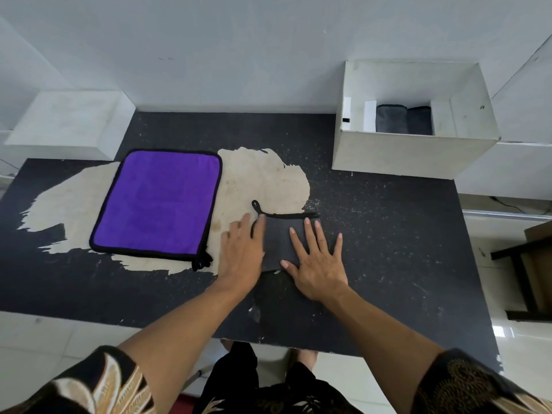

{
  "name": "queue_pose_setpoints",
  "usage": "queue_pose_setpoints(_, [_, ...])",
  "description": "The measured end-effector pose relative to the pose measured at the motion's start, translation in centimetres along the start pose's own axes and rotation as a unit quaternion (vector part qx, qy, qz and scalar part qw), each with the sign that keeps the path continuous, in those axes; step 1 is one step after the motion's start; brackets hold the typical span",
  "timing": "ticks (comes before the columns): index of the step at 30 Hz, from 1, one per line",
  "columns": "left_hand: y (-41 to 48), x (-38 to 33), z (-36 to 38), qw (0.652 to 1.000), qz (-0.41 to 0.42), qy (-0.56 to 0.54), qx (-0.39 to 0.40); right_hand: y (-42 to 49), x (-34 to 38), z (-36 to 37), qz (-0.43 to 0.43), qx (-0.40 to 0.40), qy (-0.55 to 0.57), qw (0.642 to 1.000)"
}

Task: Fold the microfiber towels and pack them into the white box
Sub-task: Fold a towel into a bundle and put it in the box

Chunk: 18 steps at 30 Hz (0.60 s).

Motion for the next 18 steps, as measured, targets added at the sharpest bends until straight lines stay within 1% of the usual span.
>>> queue_pose_setpoints(1, [-0.3, -0.9, 0.6, 0.996, 0.081, 0.029, 0.031, 0.0, 0.0, 0.0, -0.002, 0.004, 0.001, 1.0])
queue_pose_setpoints(2, [-0.9, -1.4, 1.5, 0.988, 0.133, 0.048, 0.069, 0.0, 0.0, -0.1, -0.004, 0.007, -0.001, 1.0])
queue_pose_setpoints(3, [-1.5, -1.4, 2.4, 0.981, 0.149, 0.062, 0.108, 0.0, -0.1, -0.2, -0.006, 0.01, -0.003, 1.0])
queue_pose_setpoints(6, [-2.6, -0.2, 3.9, 0.978, 0.107, 0.061, 0.168, 0.0, 0.0, -0.4, -0.008, 0.02, -0.012, 1.0])
queue_pose_setpoints(10, [-3.4, 0.0, 3.9, 0.972, 0.09, 0.102, 0.19, 0.0, 0.4, -1.4, 0.0, 0.061, -0.011, 0.998])
queue_pose_setpoints(11, [-3.5, -0.1, 3.7, 0.972, 0.091, 0.109, 0.19, -0.1, 0.4, -1.9, 0.019, 0.064, 0.006, 0.998])
queue_pose_setpoints(12, [-3.4, -0.2, 3.4, 0.973, 0.091, 0.109, 0.18, -0.4, 0.1, -2.7, 0.055, 0.05, 0.038, 0.997])
queue_pose_setpoints(13, [-3.1, -0.5, 2.8, 0.978, 0.091, 0.098, 0.159, -0.8, -0.5, -3.6, 0.107, 0.018, 0.08, 0.991])
queue_pose_setpoints(15, [-1.9, -1.4, 1.2, 0.989, 0.103, 0.054, 0.094, -1.9, -2.3, -4.8, 0.217, -0.047, 0.166, 0.961])
queue_pose_setpoints(16, [-1.0, -2.0, 0.3, 0.993, 0.101, 0.018, 0.065, -2.2, -3.1, -4.5, 0.258, -0.047, 0.217, 0.94])
queue_pose_setpoints(18, [1.4, -2.9, -1.1, 0.994, 0.048, -0.089, 0.05, -2.4, -3.9, -3.2, 0.31, 0.001, 0.316, 0.897])
Point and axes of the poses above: each hand's wrist, its own y-axis towards the middle knuckle, its own z-axis out of the palm, x = y × z, the point moved 6 cm from there along y, towards the middle knuckle, and after that the axes turned 8 degrees about -y, right-handed, at the moved point
